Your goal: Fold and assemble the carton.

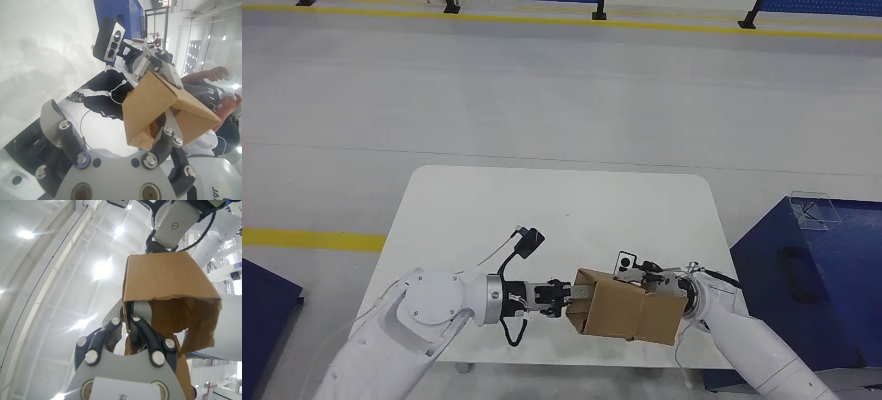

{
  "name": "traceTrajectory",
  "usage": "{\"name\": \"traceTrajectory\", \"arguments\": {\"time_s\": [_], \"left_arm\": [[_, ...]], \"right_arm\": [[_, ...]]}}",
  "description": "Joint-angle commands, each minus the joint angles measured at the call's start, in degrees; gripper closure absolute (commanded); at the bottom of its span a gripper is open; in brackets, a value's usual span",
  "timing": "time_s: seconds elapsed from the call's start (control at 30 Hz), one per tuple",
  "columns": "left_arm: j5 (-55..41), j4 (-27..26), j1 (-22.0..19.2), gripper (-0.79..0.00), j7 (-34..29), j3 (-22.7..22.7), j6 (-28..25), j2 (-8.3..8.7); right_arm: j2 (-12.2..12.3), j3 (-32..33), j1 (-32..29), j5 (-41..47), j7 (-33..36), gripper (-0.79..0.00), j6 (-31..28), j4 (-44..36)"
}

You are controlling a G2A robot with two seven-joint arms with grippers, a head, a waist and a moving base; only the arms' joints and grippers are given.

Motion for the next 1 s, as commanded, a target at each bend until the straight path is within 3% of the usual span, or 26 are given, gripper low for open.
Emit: {"name": "traceTrajectory", "arguments": {"time_s": [0.0,0.17,0.3,0.53,0.73,0.8,0.87,0.97], "left_arm": [[-0.2,0.2,-0.2,-0.785,0.0,0.0,-0.1,-0.05],[-1.6,-0.2,0.3,-0.785,-0.7,-2.2,-0.3,0.26],[-6.1,-0.7,2.5,-0.785,-2.2,-7.6,-0.8,1.06],[-11.6,0.5,6.5,-0.785,-4.5,-16.2,-2.1,2.34],[-11.8,0.2,6.9,-0.785,-4.7,-16.8,-2.9,2.43],[-11.8,0.2,6.9,-0.785,-4.7,-16.8,-2.9,2.43],[-11.8,0.2,6.9,-0.785,-4.7,-16.8,-2.9,2.43],[-11.8,0.2,6.9,-0.785,-4.7,-16.8,-2.9,2.43]], "right_arm": [[0.1,-0.1,0.1,0.0,0.0,0.000,0.0,-0.1],[0.3,-0.2,0.4,1.1,-0.7,0.000,0.7,0.6],[0.4,0.4,1.1,4.0,-4.4,0.000,4.4,3.0],[0.4,0.4,1.1,4.0,-4.4,0.000,4.4,3.0],[0.3,0.4,1.0,4.0,-4.9,0.000,4.4,3.0],[0.2,1.4,1.1,7.1,-12.0,0.000,5.9,2.4],[-0.1,2.7,1.3,15.9,-22.6,0.000,9.3,2.2],[-0.6,4.1,1.9,33.4,-47.5,0.000,8.7,1.4]]}}
